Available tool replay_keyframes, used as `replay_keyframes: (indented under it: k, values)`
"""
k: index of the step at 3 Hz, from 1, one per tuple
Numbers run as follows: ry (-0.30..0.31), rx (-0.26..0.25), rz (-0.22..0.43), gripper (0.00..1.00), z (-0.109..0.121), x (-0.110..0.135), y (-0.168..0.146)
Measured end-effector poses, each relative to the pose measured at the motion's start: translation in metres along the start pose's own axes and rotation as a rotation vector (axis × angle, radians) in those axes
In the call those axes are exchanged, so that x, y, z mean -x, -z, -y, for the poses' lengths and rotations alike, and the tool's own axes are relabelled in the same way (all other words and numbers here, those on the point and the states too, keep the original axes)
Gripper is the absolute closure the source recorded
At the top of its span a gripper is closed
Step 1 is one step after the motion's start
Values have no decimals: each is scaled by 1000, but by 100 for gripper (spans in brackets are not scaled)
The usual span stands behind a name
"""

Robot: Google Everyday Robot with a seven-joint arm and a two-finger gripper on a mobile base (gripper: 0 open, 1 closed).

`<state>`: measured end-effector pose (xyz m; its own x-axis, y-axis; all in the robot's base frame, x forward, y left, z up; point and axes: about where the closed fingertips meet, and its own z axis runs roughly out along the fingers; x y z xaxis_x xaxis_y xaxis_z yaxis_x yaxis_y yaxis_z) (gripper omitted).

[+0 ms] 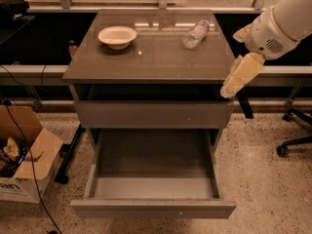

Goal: Place water bottle into middle drawer

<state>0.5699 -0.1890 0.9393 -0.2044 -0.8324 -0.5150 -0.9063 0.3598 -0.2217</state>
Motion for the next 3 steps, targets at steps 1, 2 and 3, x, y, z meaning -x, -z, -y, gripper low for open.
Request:
replay_keyframes:
  k: [1,2,3]
  values:
    - [-16,-8,15,0,1,1,-11]
    - [-38,-38,48,0,21,15,-40]
    - [-72,-71,98,0,51,27,-70]
